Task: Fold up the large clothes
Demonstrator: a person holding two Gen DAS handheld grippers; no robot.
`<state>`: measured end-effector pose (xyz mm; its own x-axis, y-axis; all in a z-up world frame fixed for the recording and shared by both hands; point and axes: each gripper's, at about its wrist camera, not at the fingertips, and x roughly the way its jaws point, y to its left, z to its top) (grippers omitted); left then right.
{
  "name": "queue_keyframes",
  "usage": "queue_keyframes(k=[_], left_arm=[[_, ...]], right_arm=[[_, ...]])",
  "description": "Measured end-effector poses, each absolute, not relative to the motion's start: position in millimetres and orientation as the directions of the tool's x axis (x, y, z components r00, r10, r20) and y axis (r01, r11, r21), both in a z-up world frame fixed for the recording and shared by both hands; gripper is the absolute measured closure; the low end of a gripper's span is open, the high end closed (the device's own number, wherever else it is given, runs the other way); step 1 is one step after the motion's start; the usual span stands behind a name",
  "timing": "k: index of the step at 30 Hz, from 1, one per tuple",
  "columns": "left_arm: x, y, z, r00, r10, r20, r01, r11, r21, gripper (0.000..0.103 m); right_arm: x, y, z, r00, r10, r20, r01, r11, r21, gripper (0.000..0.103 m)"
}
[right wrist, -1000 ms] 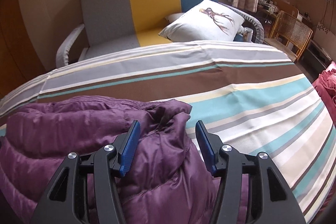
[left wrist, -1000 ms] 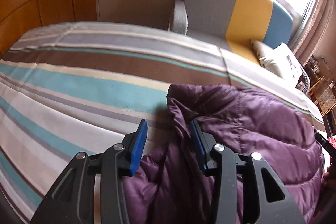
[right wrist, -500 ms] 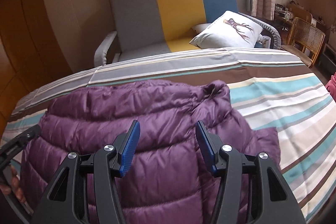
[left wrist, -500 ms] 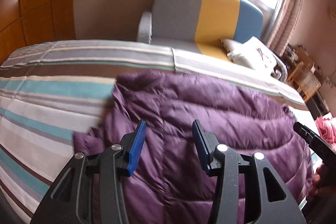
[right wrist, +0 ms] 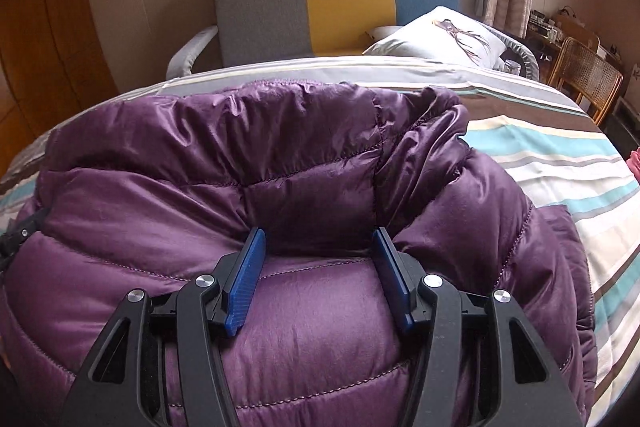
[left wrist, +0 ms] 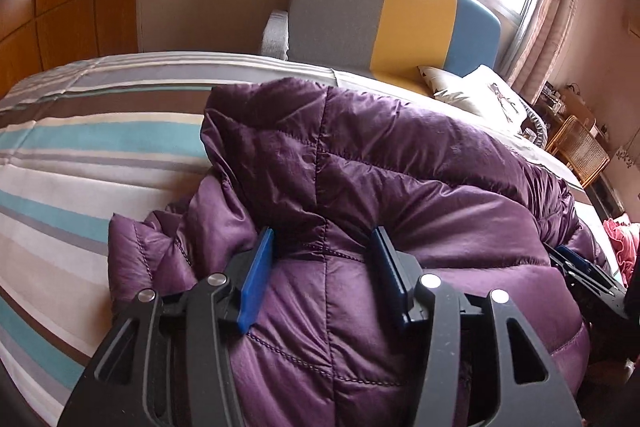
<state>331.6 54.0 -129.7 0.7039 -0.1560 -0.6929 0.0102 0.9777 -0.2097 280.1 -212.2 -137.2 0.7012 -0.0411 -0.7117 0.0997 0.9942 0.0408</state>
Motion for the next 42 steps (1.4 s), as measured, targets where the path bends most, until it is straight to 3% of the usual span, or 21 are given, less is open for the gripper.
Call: queue_keyframes(k=[5, 9, 16, 21, 28, 42], left_arm=[[330, 54, -125, 0.687, -0.141, -0.713, -0.006, 0.98, -0.2, 0.052], [316, 51, -109, 0.7, -0.133, -0.702, -0.024, 0.978, -0.209, 0.045], [288, 38, -99, 0.719, -0.124, -0.684, -0.01, 0.982, -0.189, 0.044], [271, 37, -93, 0.726, -0.118, -0.678, -0.001, 0.985, -0.173, 0.042], [257, 43, -92, 0.732, -0.116, -0.671, 0.01, 0.987, -0.16, 0.042], [255, 60, -106, 0.713, -0.162, -0.682, 0.044, 0.981, -0.187, 0.042]], right_arm=[[282, -212, -135, 0.694, -0.049, -0.718, 0.102, 0.994, 0.03, 0.048], [276, -209, -125, 0.698, -0.057, -0.714, 0.108, 0.994, 0.026, 0.045], [247, -188, -92, 0.761, 0.021, -0.648, 0.039, 0.996, 0.078, 0.043], [222, -160, -87, 0.764, 0.116, -0.635, -0.07, 0.993, 0.097, 0.052], [203, -138, -94, 0.745, 0.146, -0.65, -0.134, 0.989, 0.069, 0.069], [214, -126, -142, 0.71, 0.087, -0.699, -0.103, 0.994, 0.018, 0.069]])
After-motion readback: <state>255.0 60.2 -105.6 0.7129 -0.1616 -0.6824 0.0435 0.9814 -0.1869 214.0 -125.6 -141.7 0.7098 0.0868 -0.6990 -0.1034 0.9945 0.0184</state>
